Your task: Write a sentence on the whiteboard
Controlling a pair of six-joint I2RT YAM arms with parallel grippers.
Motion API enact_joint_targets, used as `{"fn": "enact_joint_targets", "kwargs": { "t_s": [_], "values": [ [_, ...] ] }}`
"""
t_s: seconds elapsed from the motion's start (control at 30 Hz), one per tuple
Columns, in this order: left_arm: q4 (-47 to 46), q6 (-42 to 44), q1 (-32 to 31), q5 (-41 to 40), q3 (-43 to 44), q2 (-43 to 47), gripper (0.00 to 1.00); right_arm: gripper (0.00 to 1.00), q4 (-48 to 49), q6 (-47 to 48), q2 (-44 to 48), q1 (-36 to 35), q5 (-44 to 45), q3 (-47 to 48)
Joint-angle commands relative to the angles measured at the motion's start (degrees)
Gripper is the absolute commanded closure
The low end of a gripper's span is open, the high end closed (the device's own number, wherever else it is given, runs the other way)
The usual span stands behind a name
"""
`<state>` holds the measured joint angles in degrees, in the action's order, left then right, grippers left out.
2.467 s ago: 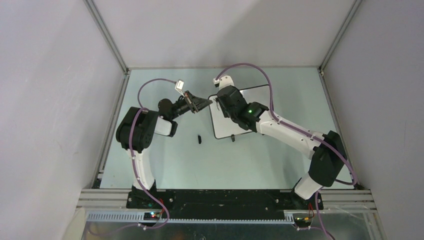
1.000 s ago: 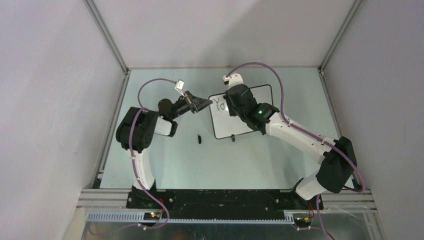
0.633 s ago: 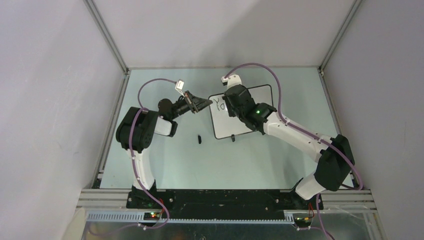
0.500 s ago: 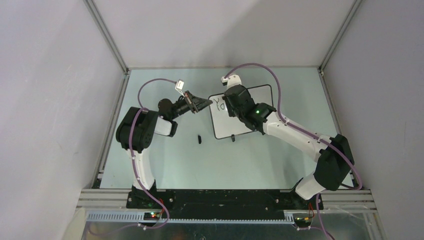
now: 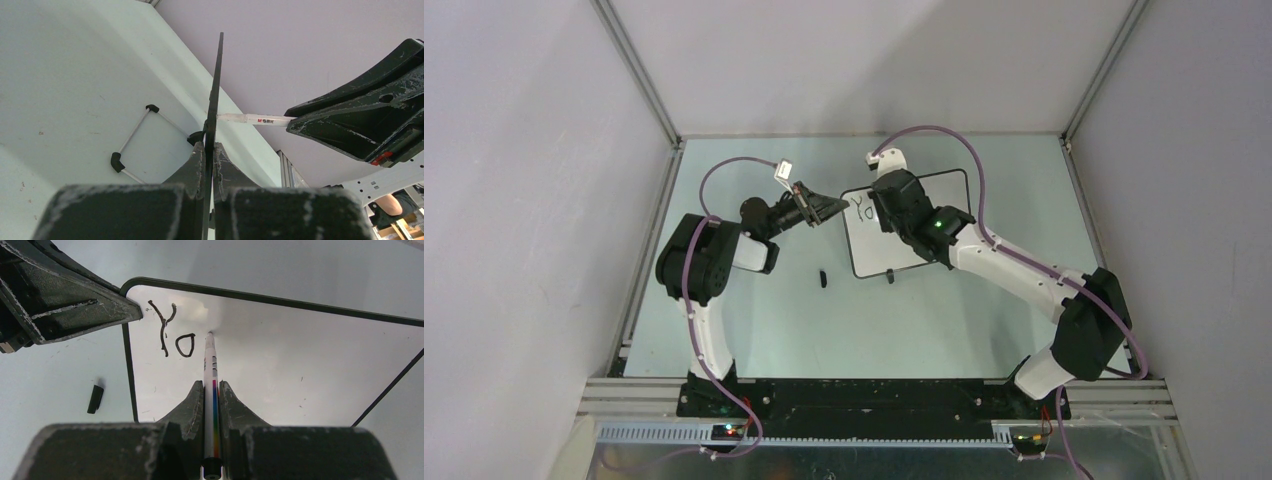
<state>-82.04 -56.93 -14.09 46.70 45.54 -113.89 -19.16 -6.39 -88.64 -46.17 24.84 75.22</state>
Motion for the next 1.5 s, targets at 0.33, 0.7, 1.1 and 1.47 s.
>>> {"fn": "enact_joint_targets", "kwargs": {
  "t_s": [0.33, 0.7, 1.1, 1.47],
  "values": [
    [-1.2, 0.8, -0.4, 1.1, 0.8, 2.3, 1.00, 1.00, -1.5, -0.3, -2.2, -0.7, 2.6, 2.5],
    [-1.1, 0.9, -0.4, 1.0, 0.7, 2.5, 1.00, 1.00, -4.1, -1.0, -1.7, -1.3, 2.2, 2.2],
    [-1.2, 0.9, -0.4, 1.1, 0.6, 2.6, 1.00, 1.00, -4.1, -0.4, -1.4, -1.1, 4.4, 1.5],
    [-1.3, 0.8, -0.4, 1.0, 0.6, 2.5, 1.00, 1.00, -3.3, -0.1, -1.6, 0.0, 3.7, 3.5]
  ]
}}
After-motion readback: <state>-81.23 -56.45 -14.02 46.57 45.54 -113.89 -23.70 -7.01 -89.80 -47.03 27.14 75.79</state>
